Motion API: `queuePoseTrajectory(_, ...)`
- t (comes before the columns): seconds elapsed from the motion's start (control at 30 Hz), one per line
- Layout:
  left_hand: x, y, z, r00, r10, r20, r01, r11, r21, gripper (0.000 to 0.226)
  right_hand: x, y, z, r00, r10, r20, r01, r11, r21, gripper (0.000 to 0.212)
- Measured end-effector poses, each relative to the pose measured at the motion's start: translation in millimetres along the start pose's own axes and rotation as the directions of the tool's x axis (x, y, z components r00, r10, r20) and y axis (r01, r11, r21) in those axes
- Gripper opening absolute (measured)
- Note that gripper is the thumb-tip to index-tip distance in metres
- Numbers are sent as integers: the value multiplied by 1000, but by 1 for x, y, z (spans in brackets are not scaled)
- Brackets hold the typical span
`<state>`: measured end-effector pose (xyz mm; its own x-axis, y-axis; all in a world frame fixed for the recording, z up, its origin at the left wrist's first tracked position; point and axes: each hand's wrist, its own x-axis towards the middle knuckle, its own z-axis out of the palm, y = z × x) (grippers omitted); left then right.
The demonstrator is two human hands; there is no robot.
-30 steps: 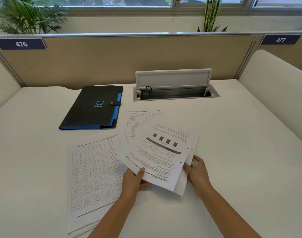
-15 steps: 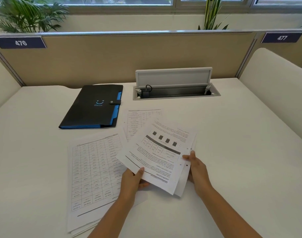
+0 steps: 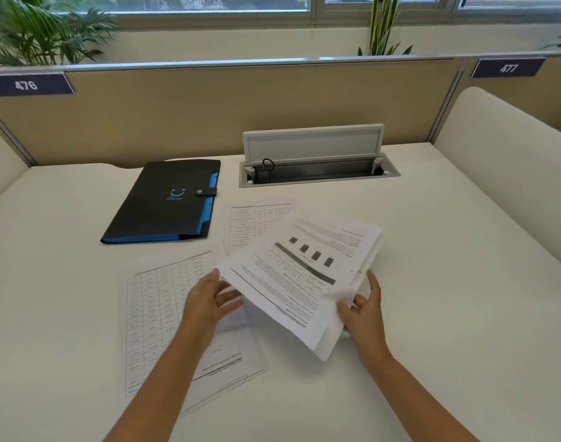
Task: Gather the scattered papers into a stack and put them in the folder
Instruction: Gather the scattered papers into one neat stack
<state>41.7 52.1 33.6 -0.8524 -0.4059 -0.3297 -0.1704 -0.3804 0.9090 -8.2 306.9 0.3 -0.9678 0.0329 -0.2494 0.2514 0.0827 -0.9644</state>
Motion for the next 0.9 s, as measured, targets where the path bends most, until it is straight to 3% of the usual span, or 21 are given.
queuePoseTrajectory(0.13, 4, 25, 2, 982, -40, 182, 15, 991, 136, 33, -2, -9, -1, 990, -136, 24, 136, 990, -31, 88)
queuePoseTrajectory(0.3, 8, 41, 8, 980, 88, 179, -133, 958, 255, 18, 4, -40, -4, 942, -333, -34, 329, 940, -94, 84)
queuePoseTrajectory(0.43, 9, 47, 15, 959, 200, 203, -264, 889, 375, 10, 3, -64, -3, 898, -439, -24, 438, 898, -36, 84)
queuePoseTrajectory(0.6, 5, 43, 22, 937, 261, 232, -347, 779, 522, 26, 2, -75, -1, 876, -482, 1, 480, 874, 67, 83)
queuePoseTrajectory(0.73, 3, 42, 23, 903, 377, 205, -425, 718, 552, 26, 1, -73, 0, 875, -483, 20, 480, 873, 90, 75)
queuePoseTrajectory(0.9, 4, 44, 25, 894, 366, 258, -446, 672, 592, 36, 1, -65, 2, 904, -426, 32, 421, 902, 93, 58)
